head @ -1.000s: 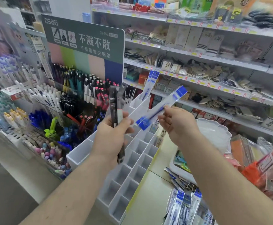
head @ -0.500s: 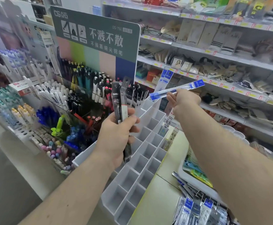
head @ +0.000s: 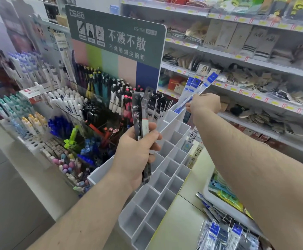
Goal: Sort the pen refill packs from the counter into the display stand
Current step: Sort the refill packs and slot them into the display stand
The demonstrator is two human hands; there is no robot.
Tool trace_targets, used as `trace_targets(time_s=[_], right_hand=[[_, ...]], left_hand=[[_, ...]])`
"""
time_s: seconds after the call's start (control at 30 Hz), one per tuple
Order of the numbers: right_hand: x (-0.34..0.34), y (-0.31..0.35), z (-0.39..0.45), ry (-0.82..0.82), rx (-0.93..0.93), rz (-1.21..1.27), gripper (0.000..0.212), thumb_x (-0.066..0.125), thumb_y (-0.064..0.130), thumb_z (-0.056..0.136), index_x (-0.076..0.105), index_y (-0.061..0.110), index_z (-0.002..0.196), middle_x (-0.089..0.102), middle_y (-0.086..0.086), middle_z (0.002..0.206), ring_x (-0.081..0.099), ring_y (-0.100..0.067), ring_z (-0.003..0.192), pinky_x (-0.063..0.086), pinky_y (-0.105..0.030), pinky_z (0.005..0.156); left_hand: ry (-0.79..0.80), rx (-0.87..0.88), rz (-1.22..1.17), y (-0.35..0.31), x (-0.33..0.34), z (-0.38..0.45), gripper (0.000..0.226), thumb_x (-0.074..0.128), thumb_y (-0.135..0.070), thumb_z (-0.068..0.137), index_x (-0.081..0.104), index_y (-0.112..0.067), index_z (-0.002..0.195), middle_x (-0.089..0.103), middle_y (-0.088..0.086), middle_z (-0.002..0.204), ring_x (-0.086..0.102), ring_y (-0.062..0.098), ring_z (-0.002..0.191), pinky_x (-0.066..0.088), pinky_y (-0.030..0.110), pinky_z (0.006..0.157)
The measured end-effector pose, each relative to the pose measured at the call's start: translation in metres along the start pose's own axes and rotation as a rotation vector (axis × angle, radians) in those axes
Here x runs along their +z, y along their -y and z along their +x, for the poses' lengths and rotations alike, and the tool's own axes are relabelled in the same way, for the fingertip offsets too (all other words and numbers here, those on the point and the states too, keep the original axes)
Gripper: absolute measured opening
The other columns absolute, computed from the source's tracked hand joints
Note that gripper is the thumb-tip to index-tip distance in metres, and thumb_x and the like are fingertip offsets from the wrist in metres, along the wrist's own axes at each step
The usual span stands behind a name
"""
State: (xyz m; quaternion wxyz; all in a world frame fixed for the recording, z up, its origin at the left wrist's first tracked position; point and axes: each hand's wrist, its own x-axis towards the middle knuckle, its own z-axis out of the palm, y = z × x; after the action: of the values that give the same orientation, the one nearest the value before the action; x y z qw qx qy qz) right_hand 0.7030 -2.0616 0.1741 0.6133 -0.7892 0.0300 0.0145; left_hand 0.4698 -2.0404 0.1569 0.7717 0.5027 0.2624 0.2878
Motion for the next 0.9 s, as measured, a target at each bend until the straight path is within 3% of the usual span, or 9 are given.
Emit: trace_targets(time_s=[0.07,0.17,0.2,0.33,0.5,0.6,0.7,0.9], right_hand=[[0.004,-0.004,0.0,0.07,-0.052,-0.096,0.023,0.069,0.02,0.088,0.061,0.018,0.067,0.074,-0.011,0.084,0.073,-0.031,0.079,0.061,-0.046,0.076],[0.003,-0.004,-0.009,0.185,-0.127,-0.217,0.01,0.069,0.024,0.09,0.074,0.016,0.092,0.075,-0.007,0.095,0.072,-0.026,0.089,0.06,-0.042,0.083],[0.003,-0.005,-0.01,0.211,-0.151,-0.248,0.01,0.068,0.025,0.091,0.073,0.017,0.094,0.075,-0.006,0.097,0.072,-0.025,0.091,0.059,-0.041,0.085],[0.005,-0.01,-0.008,0.277,-0.224,-0.369,0.026,0.068,0.022,0.092,0.064,0.024,0.066,0.068,-0.002,0.082,0.07,-0.026,0.087,0.059,-0.039,0.082],[0.004,-0.007,-0.004,0.289,-0.257,-0.447,0.012,0.07,0.023,0.09,0.076,0.013,0.091,0.066,-0.001,0.08,0.063,-0.02,0.077,0.049,-0.027,0.069],[-0.004,-0.008,-0.006,0.28,-0.237,-0.427,0.02,0.076,0.032,0.086,0.073,0.013,0.081,0.067,0.0,0.074,0.065,-0.018,0.074,0.054,-0.031,0.07],[-0.02,-0.013,-0.019,0.243,-0.224,-0.348,0.021,0.072,0.034,0.089,0.069,0.017,0.077,0.067,0.0,0.072,0.065,-0.017,0.073,0.049,-0.029,0.066],[-0.077,-0.042,-0.092,0.389,-0.136,-0.004,0.023,0.068,0.019,0.091,0.064,0.013,0.069,0.055,0.0,0.059,0.046,-0.015,0.049,0.038,-0.027,0.051]], left_hand=[[0.006,0.0,0.009,-0.001,-0.001,-0.002,0.014,0.059,-0.003,0.094,0.063,-0.016,0.094,0.065,-0.005,0.068,0.053,0.008,0.056,0.034,0.019,0.043],[0.022,-0.006,0.03,-0.001,-0.002,-0.004,0.013,0.058,-0.003,0.095,0.063,-0.016,0.095,0.066,-0.005,0.067,0.054,0.009,0.056,0.034,0.019,0.043],[0.029,-0.009,0.036,-0.001,-0.002,-0.005,0.013,0.058,-0.003,0.095,0.062,-0.015,0.096,0.066,-0.005,0.067,0.054,0.009,0.056,0.034,0.019,0.043],[0.059,-0.032,0.032,-0.001,-0.002,-0.009,0.012,0.057,-0.004,0.096,0.062,-0.015,0.096,0.065,-0.004,0.067,0.055,0.01,0.056,0.034,0.019,0.043],[0.137,-0.078,0.032,0.002,0.0,-0.014,0.011,0.055,-0.008,0.097,0.062,-0.015,0.095,0.059,-0.002,0.062,0.049,0.01,0.047,0.034,0.019,0.04],[0.259,-0.19,-0.033,0.005,0.0,-0.019,0.006,0.056,-0.015,0.095,0.062,-0.014,0.096,0.049,-0.003,0.059,0.039,0.008,0.044,0.029,0.018,0.04],[0.385,-0.292,-0.102,0.011,-0.001,-0.024,0.023,0.06,-0.026,0.08,0.06,-0.013,0.099,0.044,-0.003,0.059,0.034,0.007,0.042,0.026,0.017,0.039],[0.467,-0.416,-0.119,0.033,0.004,-0.031,0.028,0.06,-0.02,0.076,0.061,-0.011,0.102,0.044,-0.003,0.06,0.034,0.007,0.044,0.025,0.017,0.04]])
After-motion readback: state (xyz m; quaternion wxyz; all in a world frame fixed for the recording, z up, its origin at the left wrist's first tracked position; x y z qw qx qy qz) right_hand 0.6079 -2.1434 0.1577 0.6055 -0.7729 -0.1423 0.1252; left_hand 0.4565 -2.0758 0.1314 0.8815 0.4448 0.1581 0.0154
